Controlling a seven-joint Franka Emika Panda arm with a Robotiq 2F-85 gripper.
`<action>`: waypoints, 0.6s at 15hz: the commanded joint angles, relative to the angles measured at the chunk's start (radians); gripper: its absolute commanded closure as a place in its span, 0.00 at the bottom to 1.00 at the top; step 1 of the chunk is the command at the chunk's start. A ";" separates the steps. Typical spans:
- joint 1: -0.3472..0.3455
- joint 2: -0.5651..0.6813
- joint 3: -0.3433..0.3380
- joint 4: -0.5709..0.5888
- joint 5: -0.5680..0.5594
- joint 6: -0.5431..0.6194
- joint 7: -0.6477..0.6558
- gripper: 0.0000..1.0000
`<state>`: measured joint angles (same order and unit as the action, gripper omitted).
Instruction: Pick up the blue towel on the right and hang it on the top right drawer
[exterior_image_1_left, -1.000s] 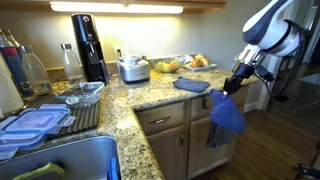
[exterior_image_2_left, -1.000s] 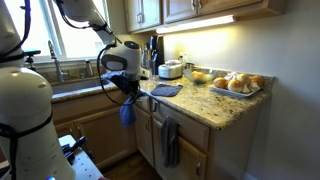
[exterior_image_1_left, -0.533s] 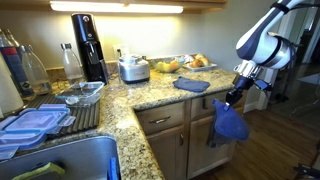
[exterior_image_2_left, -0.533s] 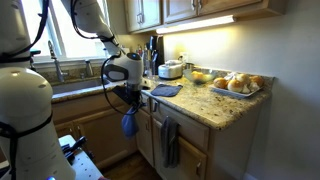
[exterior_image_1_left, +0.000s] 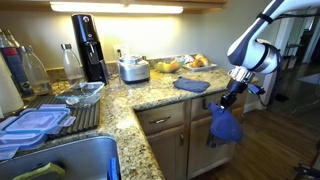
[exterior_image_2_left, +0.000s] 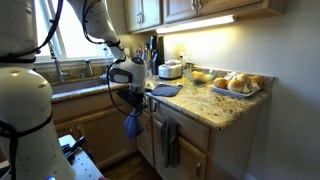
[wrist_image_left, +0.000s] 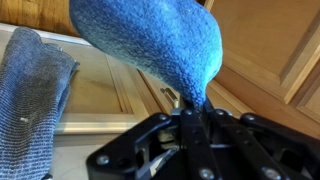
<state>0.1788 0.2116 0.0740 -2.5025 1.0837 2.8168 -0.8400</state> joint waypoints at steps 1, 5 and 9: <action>-0.016 0.050 -0.004 0.041 0.025 0.023 -0.035 0.96; -0.029 0.124 -0.012 0.098 0.012 0.015 -0.026 0.96; -0.040 0.157 -0.006 0.139 0.017 0.006 -0.035 0.96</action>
<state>0.1512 0.3570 0.0639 -2.3884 1.0839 2.8174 -0.8434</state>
